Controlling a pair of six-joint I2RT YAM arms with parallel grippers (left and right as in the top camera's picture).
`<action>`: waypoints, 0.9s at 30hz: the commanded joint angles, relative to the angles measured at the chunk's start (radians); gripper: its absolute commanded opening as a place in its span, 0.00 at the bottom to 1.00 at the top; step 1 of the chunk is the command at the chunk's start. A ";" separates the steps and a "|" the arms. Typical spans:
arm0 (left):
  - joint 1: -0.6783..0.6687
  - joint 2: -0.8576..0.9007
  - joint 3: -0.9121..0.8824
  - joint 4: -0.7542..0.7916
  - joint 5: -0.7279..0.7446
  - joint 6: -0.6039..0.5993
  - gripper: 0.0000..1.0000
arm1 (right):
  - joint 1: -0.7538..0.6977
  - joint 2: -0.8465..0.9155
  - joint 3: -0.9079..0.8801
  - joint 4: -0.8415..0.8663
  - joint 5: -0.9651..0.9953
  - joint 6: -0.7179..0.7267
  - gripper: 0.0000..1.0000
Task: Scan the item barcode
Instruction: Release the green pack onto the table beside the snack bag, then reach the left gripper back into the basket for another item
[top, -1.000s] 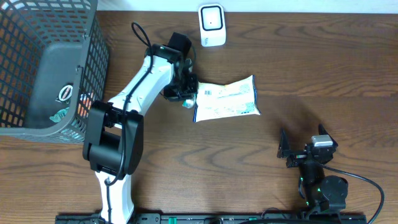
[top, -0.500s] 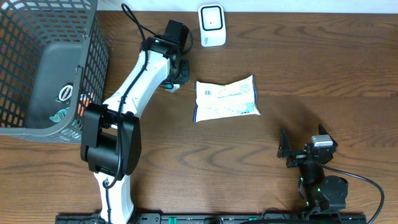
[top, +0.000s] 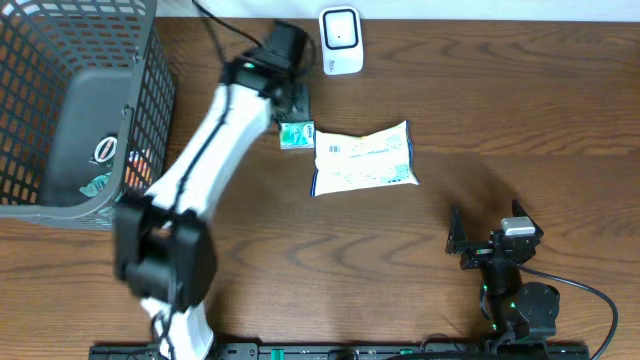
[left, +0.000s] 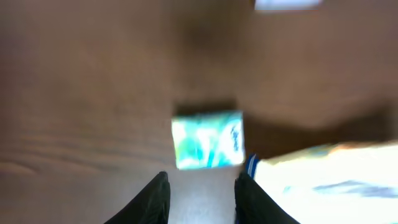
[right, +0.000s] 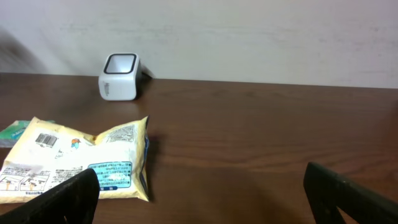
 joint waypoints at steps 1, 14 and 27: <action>0.079 -0.186 0.052 0.053 -0.032 0.055 0.49 | -0.003 -0.005 -0.002 -0.002 0.004 -0.007 0.99; 0.591 -0.452 0.052 0.185 -0.031 0.064 0.77 | -0.003 -0.005 -0.002 -0.003 0.004 -0.007 0.99; 0.938 -0.287 -0.066 -0.032 -0.012 0.157 0.77 | -0.003 -0.005 -0.002 -0.003 0.004 -0.007 0.99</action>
